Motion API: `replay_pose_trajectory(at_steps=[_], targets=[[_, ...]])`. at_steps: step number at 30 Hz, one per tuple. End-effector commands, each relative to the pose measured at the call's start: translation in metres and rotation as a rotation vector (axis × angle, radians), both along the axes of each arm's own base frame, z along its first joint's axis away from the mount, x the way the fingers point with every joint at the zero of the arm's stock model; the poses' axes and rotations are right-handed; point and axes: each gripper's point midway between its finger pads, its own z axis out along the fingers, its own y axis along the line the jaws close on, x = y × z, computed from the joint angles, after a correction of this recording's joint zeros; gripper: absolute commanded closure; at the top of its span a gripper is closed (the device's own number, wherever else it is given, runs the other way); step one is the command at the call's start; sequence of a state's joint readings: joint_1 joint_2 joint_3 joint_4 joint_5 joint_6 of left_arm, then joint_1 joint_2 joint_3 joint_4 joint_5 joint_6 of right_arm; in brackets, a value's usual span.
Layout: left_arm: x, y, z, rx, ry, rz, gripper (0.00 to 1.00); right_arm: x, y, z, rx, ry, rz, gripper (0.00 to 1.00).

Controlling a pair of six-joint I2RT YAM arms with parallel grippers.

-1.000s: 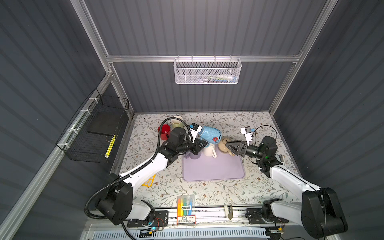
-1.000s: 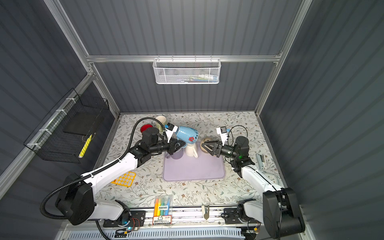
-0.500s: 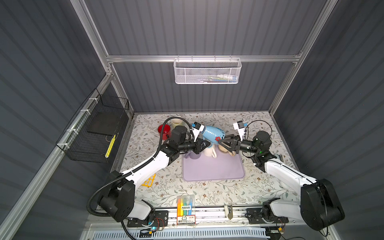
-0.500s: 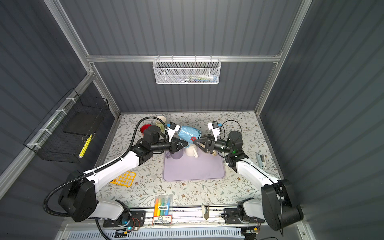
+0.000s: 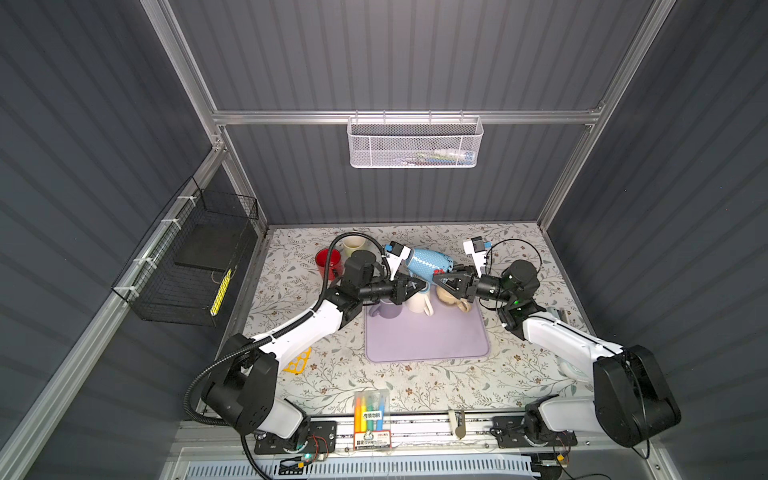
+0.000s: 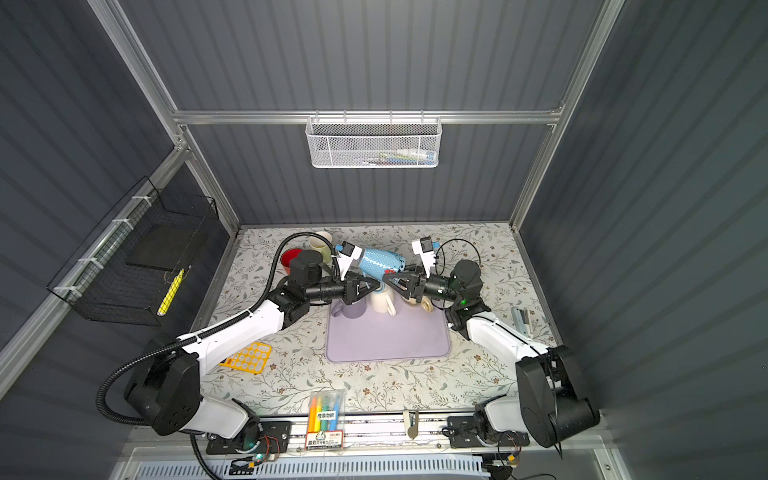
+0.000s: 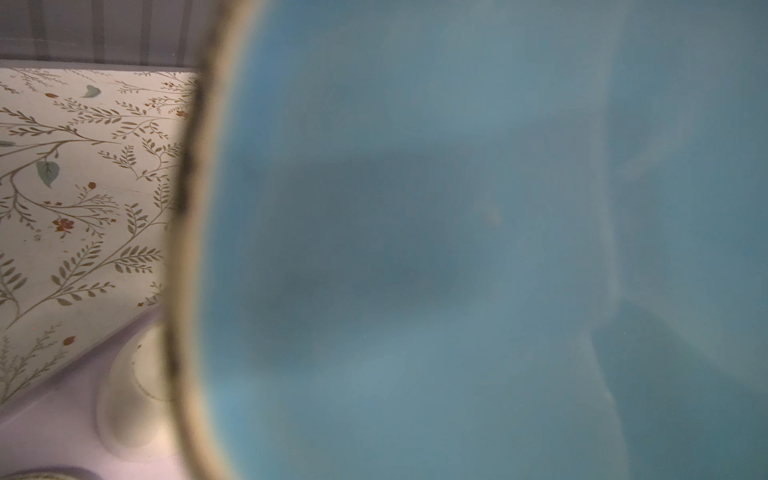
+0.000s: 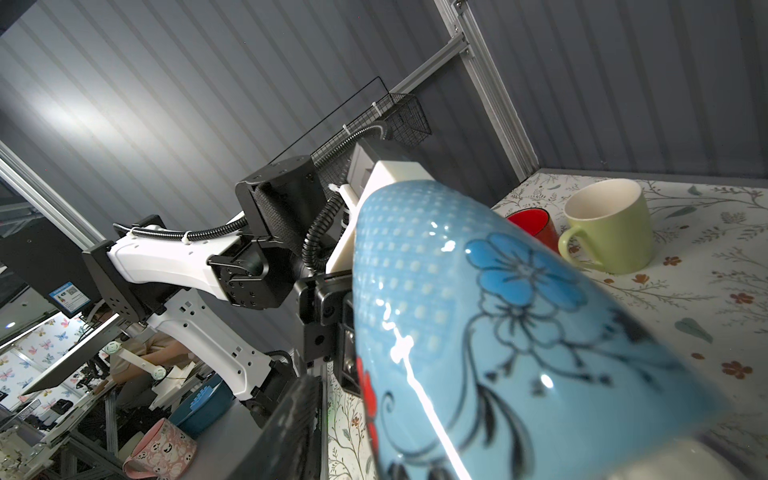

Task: Turn the mug right side up
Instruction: 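Raise the blue mug with the left gripper while the right gripper closes on it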

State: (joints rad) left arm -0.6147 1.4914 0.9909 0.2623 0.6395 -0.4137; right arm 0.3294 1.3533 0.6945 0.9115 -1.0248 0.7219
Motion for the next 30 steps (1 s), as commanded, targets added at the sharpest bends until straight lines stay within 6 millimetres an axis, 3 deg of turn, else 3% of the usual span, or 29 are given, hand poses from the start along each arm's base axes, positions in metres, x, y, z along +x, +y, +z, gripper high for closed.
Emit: replay_pose_trajectory(at_steps=[1, 12, 25, 30], targets=[[-0.003, -0.008, 0.024, -0.082, -0.062, -0.032, 0.99, 0.000, 0.002, 0.019, 0.032, -0.051, 0.010, 0.59], [-0.003, -0.013, 0.017, -0.079, -0.048, -0.034, 0.93, 0.005, 0.006, 0.017, 0.040, -0.018, 0.018, 0.74], [0.000, -0.007, 0.011, -0.054, -0.065, -0.004, 0.74, 0.006, 0.007, 0.016, 0.041, 0.007, 0.026, 0.95], [0.003, 0.001, 0.010, -0.030, -0.080, 0.037, 0.61, 0.008, 0.006, 0.015, 0.044, 0.022, 0.019, 1.00]])
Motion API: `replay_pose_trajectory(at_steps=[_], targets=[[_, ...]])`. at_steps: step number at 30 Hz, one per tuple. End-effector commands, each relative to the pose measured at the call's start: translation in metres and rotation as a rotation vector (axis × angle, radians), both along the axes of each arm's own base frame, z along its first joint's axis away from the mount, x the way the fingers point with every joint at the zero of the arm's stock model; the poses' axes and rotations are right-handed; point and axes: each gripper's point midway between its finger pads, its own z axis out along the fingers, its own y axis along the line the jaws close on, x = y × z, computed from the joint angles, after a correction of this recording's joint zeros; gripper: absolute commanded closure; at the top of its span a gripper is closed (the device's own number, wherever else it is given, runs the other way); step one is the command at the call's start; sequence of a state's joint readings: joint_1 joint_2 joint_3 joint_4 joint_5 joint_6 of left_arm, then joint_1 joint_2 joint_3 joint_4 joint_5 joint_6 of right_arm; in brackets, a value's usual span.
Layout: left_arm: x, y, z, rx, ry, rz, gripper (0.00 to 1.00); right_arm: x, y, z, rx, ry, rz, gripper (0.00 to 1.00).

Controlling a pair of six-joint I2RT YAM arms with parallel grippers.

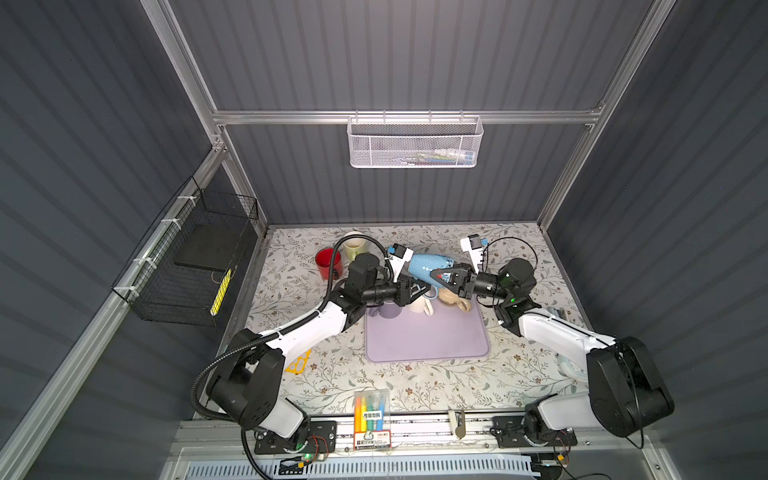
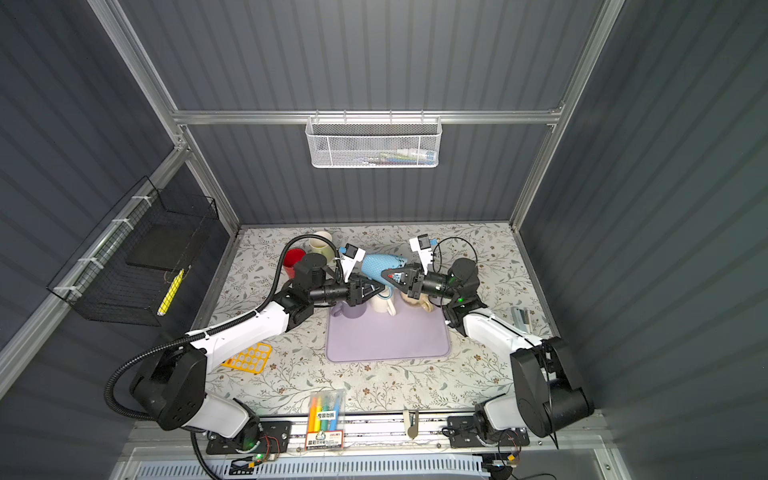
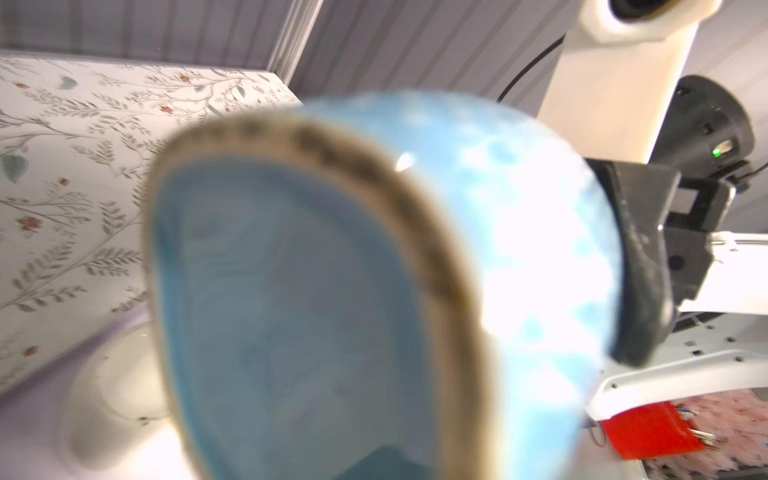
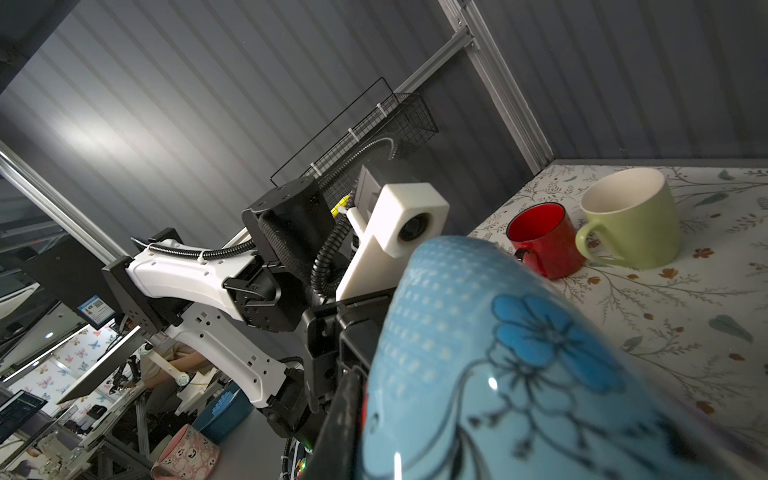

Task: Turn the mug right side up
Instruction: 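Raise the blue mug with the left gripper while the right gripper closes on it, then carry the blue mug away with the right gripper while the left opens and withdraws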

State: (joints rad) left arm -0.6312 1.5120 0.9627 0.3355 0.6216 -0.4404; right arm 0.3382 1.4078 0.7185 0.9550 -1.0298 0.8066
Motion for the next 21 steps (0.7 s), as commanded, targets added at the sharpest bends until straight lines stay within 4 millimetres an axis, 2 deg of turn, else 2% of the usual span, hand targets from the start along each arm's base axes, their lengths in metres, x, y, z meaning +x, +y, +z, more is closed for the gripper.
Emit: replay_pose_trajectory(at_steps=[1, 7, 11, 16, 21], targets=[[0.004, 0.009, 0.016, -0.007, -0.085, 0.040, 0.57, 0.001, 0.000, 0.016, 0.021, -0.045, -0.005, 1.00], [0.008, 0.020, 0.012, 0.034, -0.095, 0.080, 0.41, 0.008, -0.001, 0.004, -0.020, 0.000, -0.033, 1.00], [0.010, 0.030, 0.008, 0.070, -0.096, 0.111, 0.35, 0.016, -0.005, -0.009, -0.083, 0.050, -0.080, 1.00], [0.013, 0.048, 0.010, 0.115, -0.115, 0.161, 0.34, 0.030, -0.017, -0.034, -0.193, 0.158, -0.161, 1.00], [0.015, 0.060, 0.012, 0.140, -0.129, 0.191, 0.33, 0.035, -0.029, -0.042, -0.246, 0.199, -0.207, 1.00]])
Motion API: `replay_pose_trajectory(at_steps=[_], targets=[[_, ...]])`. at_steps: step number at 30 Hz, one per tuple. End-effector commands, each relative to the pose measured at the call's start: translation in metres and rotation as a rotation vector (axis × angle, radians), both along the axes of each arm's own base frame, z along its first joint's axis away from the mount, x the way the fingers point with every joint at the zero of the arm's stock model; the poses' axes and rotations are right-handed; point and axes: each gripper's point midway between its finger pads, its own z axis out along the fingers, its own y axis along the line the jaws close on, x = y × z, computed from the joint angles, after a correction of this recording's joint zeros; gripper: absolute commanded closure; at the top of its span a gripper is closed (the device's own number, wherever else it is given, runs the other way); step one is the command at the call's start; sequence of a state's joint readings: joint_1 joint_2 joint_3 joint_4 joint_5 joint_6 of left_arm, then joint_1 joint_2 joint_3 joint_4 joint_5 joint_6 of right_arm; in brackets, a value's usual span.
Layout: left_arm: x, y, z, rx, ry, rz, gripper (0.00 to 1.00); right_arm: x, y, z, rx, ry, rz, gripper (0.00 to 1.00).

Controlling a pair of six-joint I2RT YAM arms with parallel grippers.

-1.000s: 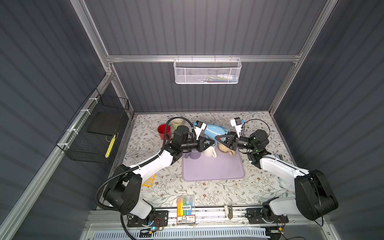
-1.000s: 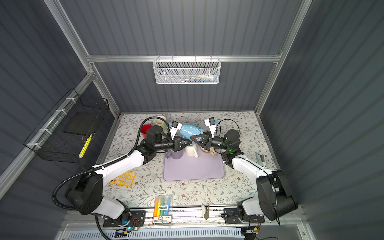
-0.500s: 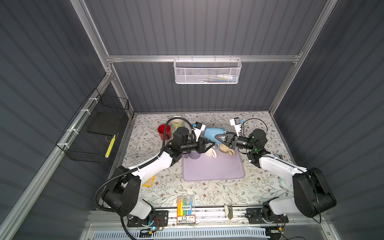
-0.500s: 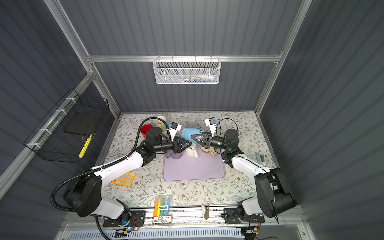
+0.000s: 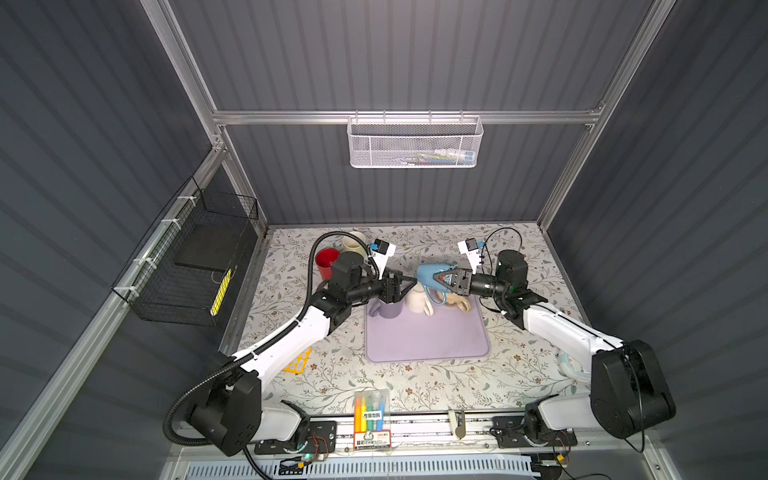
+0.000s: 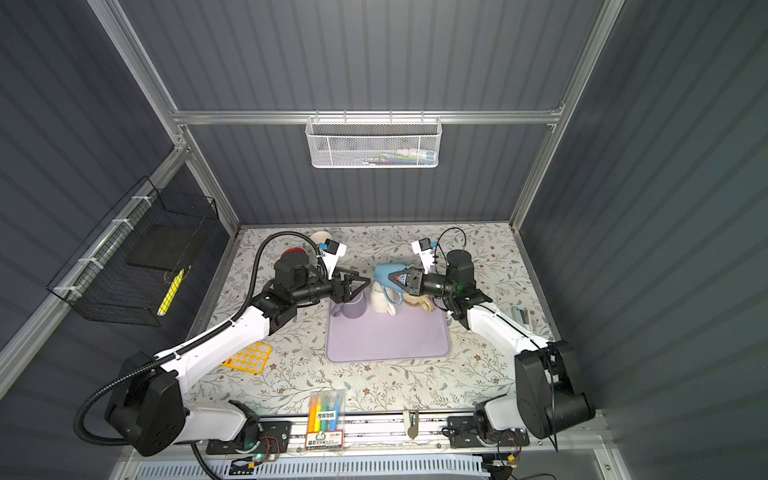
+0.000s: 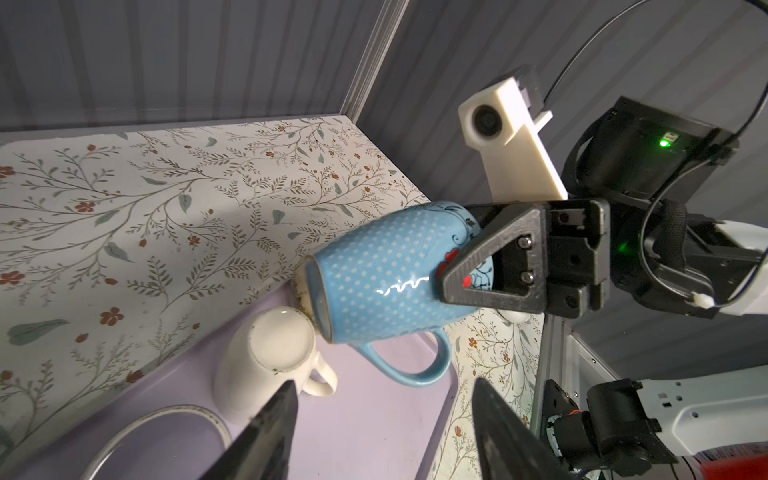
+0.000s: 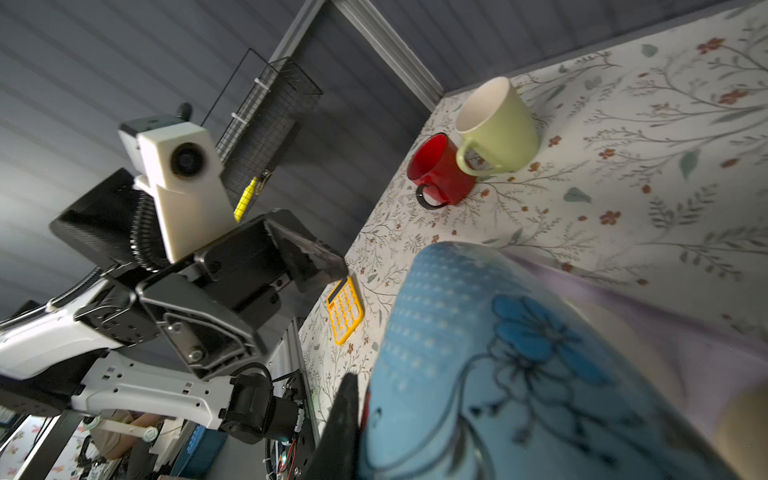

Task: Turn the mug right side up
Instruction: 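Carry the blue mug away with the right gripper while the left opens and withdraws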

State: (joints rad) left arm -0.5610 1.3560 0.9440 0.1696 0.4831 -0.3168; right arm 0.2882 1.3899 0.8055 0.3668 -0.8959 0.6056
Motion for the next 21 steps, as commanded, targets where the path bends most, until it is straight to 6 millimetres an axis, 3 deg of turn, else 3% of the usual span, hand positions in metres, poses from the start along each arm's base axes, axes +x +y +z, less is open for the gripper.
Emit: replay_pose_trajectory(at_steps=[1, 10, 15, 21], targets=[[-0.001, 0.012, -0.006, 0.056, -0.015, 0.030, 0.33, 0.001, -0.008, 0.016, -0.055, -0.055, -0.026, 1.00], [0.011, 0.030, -0.022, 0.198, 0.002, 0.120, 0.34, 0.011, -0.038, -0.007, -0.252, 0.081, -0.109, 1.00], [0.021, 0.051, -0.027, 0.297, -0.016, 0.226, 0.35, 0.016, -0.063, -0.010, -0.383, 0.117, -0.159, 1.00], [0.019, 0.065, -0.035, 0.388, -0.028, 0.256, 0.35, 0.035, -0.098, -0.025, -0.578, 0.200, -0.239, 1.00]])
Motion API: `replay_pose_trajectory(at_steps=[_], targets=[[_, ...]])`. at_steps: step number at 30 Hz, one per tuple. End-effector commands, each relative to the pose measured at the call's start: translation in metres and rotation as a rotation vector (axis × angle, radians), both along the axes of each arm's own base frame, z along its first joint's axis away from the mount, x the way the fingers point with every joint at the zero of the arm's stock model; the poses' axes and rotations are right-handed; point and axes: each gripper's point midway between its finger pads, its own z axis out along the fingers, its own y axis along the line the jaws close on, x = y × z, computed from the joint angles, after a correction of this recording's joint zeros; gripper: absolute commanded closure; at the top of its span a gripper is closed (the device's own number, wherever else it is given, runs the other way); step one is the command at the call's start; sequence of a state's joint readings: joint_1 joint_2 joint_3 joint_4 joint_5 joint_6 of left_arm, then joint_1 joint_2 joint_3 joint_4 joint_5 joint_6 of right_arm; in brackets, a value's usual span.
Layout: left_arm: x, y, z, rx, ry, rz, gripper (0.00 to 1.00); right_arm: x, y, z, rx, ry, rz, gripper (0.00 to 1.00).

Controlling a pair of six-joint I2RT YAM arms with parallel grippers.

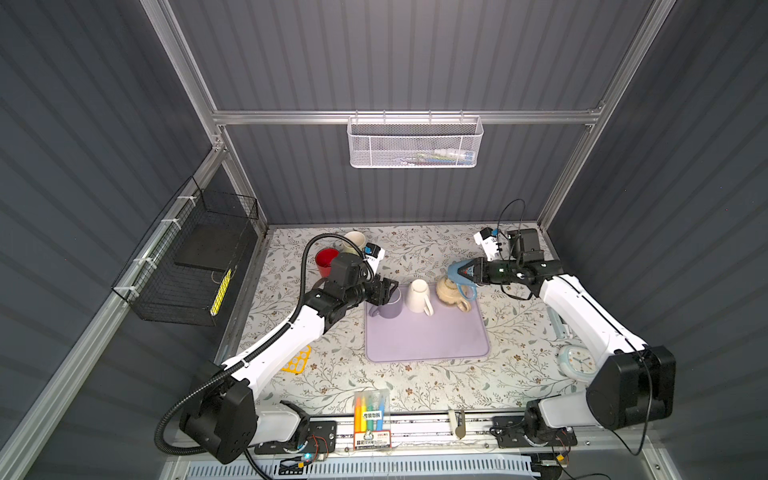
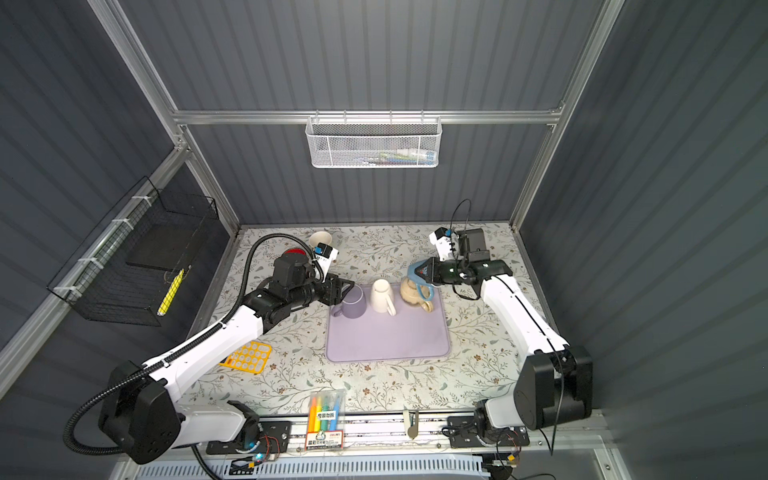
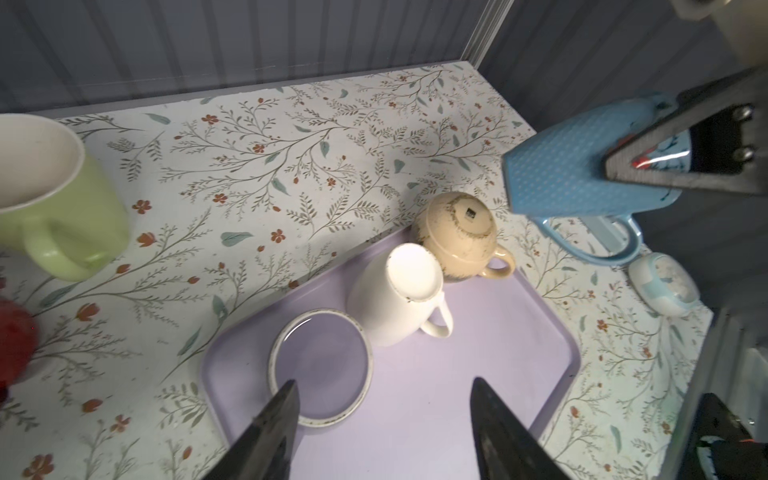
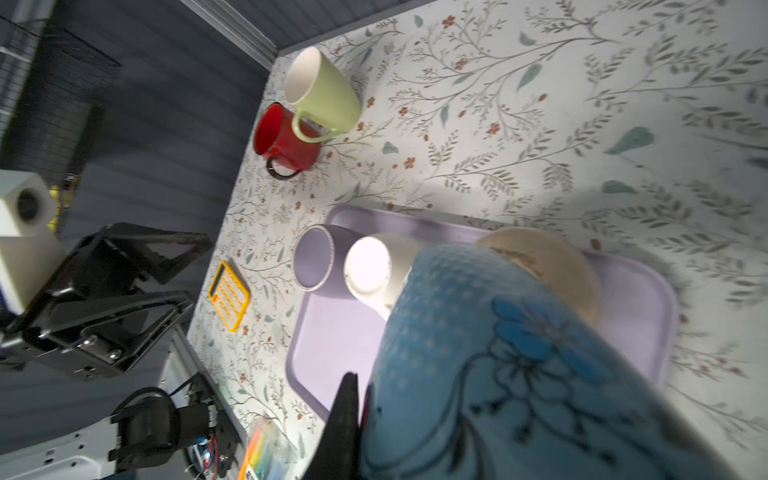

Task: Turn the mug right side up
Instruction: 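Carry the blue mug away with the right gripper while the left opens and withdraws, then lower the blue mug upright onto the table beyond the tray with the right gripper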

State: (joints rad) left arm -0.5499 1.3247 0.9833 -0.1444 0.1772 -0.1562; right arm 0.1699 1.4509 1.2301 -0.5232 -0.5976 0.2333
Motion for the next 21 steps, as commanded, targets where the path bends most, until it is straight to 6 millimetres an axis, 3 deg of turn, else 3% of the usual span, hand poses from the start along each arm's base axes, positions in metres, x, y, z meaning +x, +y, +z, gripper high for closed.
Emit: replay_pose_trajectory(at_steps=[1, 8, 21], targets=[[0.001, 0.015, 0.008, 0.078, -0.040, 0.030, 0.35, 0.003, -0.025, -0.013, -0.153, 0.043, -0.030, 1.00], [-0.005, 0.029, 0.004, 0.160, -0.046, 0.040, 0.35, 0.030, -0.060, -0.019, -0.302, 0.083, -0.094, 1.00], [-0.029, 0.054, -0.005, 0.197, -0.008, 0.094, 0.36, 0.088, -0.123, -0.058, -0.509, 0.196, -0.142, 1.00]])
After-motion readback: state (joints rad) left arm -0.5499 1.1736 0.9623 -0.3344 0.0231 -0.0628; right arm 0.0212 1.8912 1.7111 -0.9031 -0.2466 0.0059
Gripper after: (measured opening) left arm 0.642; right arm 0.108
